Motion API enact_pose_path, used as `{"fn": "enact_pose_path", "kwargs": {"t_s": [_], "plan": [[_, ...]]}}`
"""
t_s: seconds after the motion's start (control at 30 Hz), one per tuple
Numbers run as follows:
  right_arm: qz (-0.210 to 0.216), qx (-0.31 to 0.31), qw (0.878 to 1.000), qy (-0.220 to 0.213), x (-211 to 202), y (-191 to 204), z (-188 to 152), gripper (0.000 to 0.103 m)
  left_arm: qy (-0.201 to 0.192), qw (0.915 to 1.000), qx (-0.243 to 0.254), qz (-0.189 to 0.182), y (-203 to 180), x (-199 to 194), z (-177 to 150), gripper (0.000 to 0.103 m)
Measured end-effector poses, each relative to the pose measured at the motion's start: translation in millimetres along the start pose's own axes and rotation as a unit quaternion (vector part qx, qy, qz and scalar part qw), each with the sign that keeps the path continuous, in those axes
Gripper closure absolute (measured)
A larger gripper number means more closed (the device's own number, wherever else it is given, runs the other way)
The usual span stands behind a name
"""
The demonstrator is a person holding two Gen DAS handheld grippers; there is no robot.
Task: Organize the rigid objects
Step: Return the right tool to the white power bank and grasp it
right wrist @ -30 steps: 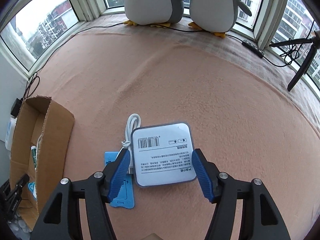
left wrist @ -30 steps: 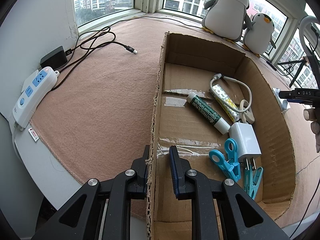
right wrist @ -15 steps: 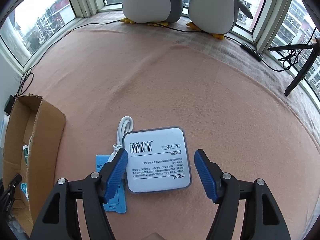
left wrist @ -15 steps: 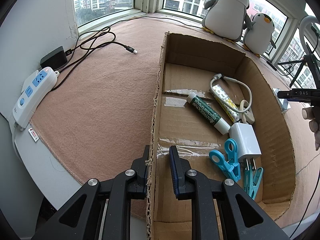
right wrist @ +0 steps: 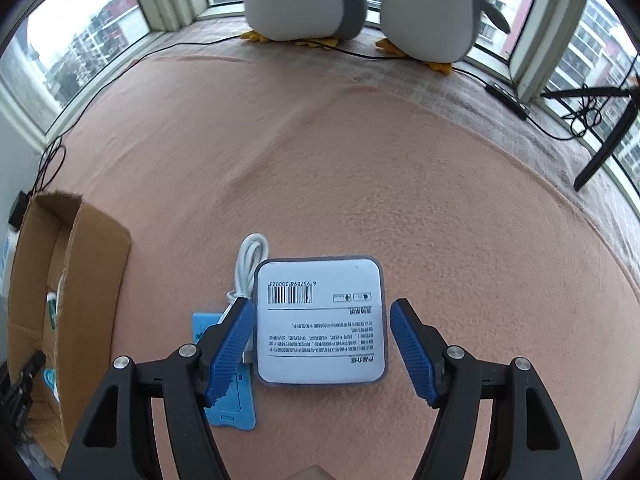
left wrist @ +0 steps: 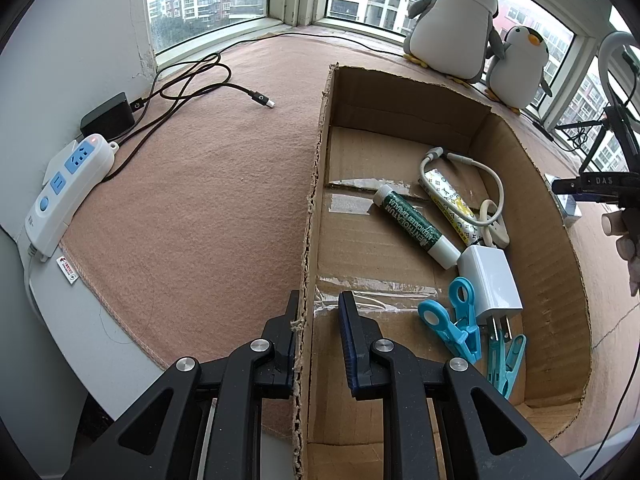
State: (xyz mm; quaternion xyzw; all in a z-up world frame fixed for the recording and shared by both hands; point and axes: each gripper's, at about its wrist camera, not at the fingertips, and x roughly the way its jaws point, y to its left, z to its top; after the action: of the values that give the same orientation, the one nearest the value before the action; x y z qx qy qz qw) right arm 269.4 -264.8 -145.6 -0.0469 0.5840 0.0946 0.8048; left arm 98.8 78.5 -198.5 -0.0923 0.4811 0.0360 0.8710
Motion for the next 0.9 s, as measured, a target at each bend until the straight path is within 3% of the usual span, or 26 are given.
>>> {"fn": "enact_pose_path", "kwargs": {"t_s": [0.23, 0.43, 0.53, 0.9], "plan": [[-0.024, -0.025, 0.999, 0.008, -3.2, 12.2, -3.0, 0.036, 0.0, 1.0, -0.002, -0.001, -1.4, 1.1, 0.7, 0.084], [-0.02, -0.023, 0.999, 0.018, 0.6, 10.3, -1.8, 0.034, 0.001, 1.0, -0.001, -0.003, 0.2, 0.3, -0.6, 0.084], [-0.042, -0.021, 0.999, 0.012, 0.4, 6.6, -0.9, 0.033, 0.001, 1.0, -0.002, -0.003, 0.9, 0.3, -0.5, 0.084], [-0.021, -0.014, 0.999, 0.03, 3.8, 0.6, -2.4, 0.032, 0.001, 1.0, -0.001, -0.003, 1.1, 0.2, -0.5, 0.084]]}}
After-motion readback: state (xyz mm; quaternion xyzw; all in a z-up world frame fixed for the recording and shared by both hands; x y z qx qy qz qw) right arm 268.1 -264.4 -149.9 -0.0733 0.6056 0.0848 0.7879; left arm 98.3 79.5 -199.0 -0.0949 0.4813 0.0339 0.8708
